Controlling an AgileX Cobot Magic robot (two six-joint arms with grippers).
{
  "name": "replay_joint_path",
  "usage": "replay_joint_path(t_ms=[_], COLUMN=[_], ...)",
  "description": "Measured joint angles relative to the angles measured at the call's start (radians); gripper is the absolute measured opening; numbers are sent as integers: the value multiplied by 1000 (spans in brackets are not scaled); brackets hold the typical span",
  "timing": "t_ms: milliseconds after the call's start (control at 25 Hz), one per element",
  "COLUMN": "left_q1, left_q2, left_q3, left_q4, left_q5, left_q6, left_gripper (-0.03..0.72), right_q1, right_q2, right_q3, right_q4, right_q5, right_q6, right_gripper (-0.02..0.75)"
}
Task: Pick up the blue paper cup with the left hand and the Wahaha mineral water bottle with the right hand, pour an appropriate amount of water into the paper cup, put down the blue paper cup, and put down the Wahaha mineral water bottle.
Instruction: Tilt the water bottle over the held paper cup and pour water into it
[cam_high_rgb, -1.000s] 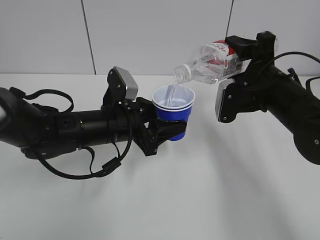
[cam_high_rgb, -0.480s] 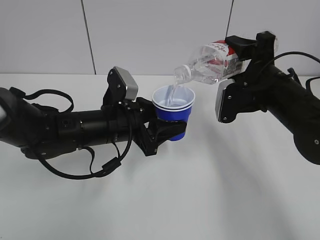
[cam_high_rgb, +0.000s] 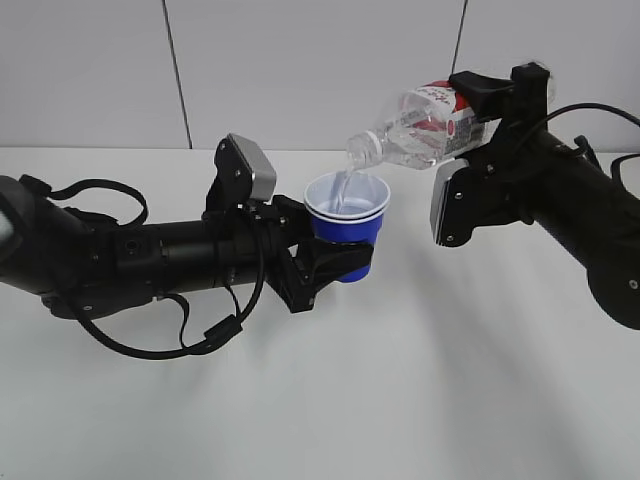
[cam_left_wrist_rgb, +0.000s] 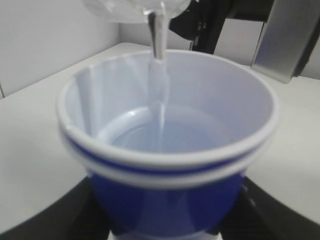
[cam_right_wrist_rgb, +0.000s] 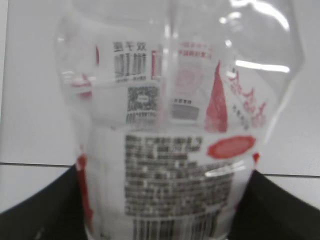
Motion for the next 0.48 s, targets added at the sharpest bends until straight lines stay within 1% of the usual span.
replay_joint_path(t_ms=[480], left_q1=[0], left_q2=[3], left_q3=[0], left_q4=[0], left_q5=[0], left_q6=[0], left_gripper=[442], right_q1=[0], right_q2=[0], right_q3=[0], right_q4=[-2], right_q5=[-8], right_q6=[0], right_gripper=[485])
